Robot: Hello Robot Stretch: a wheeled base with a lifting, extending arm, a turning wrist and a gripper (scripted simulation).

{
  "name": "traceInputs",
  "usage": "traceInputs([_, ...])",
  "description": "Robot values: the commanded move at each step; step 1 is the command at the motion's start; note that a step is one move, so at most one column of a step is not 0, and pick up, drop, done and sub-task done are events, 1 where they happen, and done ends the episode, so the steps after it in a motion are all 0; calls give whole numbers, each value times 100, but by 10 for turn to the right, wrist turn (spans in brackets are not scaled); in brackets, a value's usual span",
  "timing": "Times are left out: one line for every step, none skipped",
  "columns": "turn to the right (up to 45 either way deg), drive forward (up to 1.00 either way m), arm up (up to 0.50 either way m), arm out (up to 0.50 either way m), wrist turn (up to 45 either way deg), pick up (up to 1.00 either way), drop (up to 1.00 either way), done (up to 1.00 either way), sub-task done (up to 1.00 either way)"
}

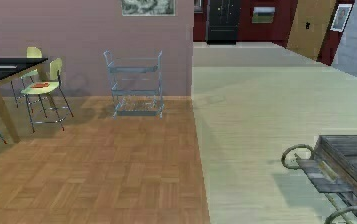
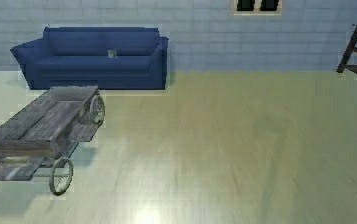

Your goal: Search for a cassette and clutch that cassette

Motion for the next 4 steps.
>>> traceInputs([0, 10, 0, 0, 0, 0, 0, 0, 0])
traceInputs([-390, 0, 0, 0, 0, 0, 0, 0, 0])
traceInputs([0, 45, 0, 0, 0, 0, 0, 0, 0])
traceInputs([-450, 0, 0, 0, 0, 0, 0, 0, 0])
